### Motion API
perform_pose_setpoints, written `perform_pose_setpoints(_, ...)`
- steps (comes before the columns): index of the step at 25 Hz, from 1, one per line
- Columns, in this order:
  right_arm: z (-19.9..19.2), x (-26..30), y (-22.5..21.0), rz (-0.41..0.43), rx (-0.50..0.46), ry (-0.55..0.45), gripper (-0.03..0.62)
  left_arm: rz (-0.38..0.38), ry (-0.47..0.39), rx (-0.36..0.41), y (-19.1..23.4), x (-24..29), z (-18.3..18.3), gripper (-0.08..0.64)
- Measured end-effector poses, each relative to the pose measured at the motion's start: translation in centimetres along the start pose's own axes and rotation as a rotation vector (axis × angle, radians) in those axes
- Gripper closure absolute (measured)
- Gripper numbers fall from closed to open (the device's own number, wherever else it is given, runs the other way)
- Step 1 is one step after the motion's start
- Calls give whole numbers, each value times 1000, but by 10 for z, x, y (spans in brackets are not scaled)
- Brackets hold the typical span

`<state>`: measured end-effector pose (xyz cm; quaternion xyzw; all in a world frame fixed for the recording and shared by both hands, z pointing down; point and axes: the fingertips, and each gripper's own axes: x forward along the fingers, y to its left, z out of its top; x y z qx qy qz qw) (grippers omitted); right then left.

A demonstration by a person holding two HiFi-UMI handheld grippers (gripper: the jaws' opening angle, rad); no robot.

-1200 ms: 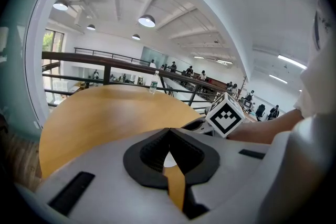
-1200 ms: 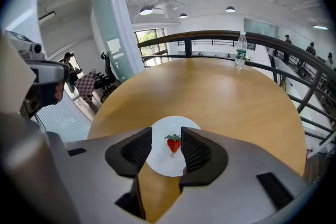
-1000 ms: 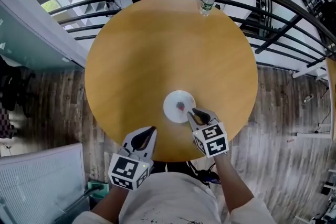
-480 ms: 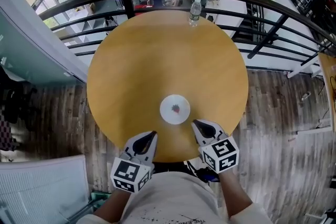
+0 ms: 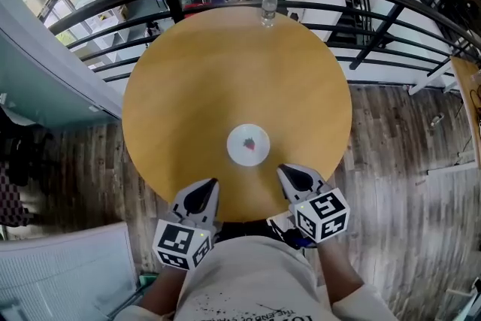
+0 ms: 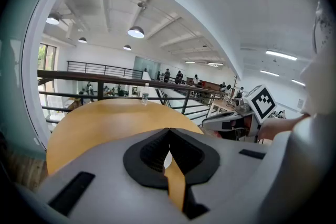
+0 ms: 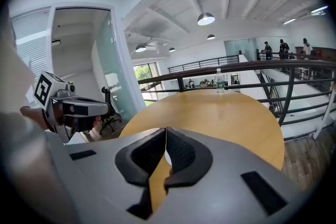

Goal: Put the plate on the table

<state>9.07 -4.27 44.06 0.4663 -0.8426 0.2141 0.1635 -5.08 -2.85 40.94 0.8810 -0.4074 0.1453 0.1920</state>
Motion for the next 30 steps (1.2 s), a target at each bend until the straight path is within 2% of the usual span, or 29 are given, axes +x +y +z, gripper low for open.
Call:
perform_pose_setpoints(7, 5, -1, 5, -10, -30, 3, 568, -6, 1, -1, 0, -4, -1, 538)
perform_pose_setpoints(17, 2, -1, 14, 2, -26, 6, 568, -10, 3, -2, 1, -10, -4, 537)
perform_pose_setpoints(30, 5, 5, 25, 25, -41, 11, 568, 26, 3, -23, 10, -26, -11, 538)
